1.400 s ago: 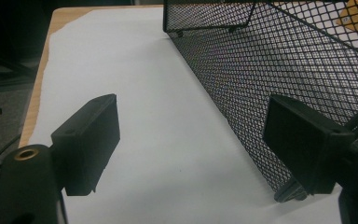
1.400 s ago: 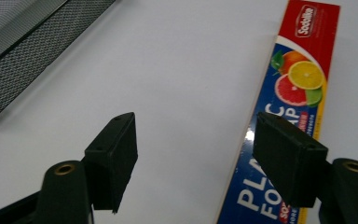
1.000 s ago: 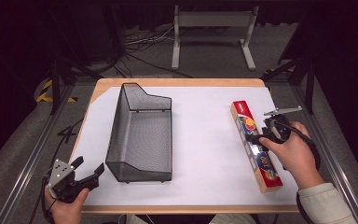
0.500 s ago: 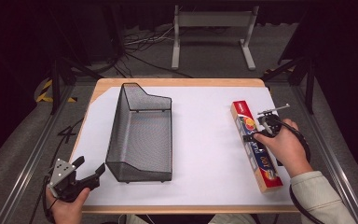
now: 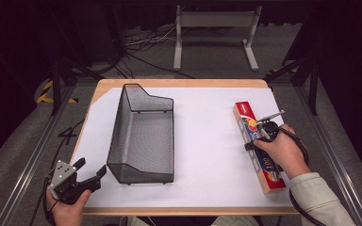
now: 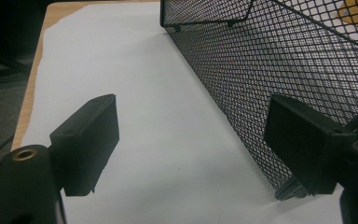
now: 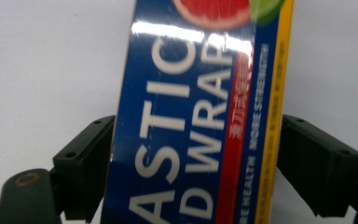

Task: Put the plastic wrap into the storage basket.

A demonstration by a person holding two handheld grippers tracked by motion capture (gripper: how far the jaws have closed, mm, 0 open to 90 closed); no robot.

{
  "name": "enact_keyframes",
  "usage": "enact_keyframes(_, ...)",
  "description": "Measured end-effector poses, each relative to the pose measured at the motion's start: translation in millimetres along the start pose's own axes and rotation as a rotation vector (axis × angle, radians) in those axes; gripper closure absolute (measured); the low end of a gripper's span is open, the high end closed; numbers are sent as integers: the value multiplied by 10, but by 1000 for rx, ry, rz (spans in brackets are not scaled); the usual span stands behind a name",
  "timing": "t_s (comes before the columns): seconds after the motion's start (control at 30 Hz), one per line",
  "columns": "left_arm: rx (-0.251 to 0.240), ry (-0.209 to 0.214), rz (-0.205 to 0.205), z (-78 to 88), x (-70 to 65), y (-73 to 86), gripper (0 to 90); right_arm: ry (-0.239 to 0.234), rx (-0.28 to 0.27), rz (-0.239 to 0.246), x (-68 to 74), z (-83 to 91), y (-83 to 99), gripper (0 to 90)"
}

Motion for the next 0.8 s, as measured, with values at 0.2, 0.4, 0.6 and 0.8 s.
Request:
enact_keyframes(0.2, -1, 1, 0, 0, 2, -1, 188, 22, 47, -27, 29, -40, 45, 295)
enact_keyframes(0.4, 0, 2, -2, 2, -4, 0, 188, 57, 69, -21, 66, -10, 32, 372)
enact_keyframes(0.6, -1, 1, -1, -1, 1, -2, 189, 79, 67, -46, 78, 5, 31, 394)
enact_keyframes(0.8, -3, -3, 2, -3, 2, -4, 188, 70, 55, -56, 71, 19, 35, 399)
Point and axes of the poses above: each handheld gripper's, and its own axes: z roughly backward along the jaws, y roughly out of its underside, x roughly to its left, the point moved 6 cm from there along -z, roughly forward along the jaws, and after that the axes turned 8 degrees about z, right-handed, at the moved point
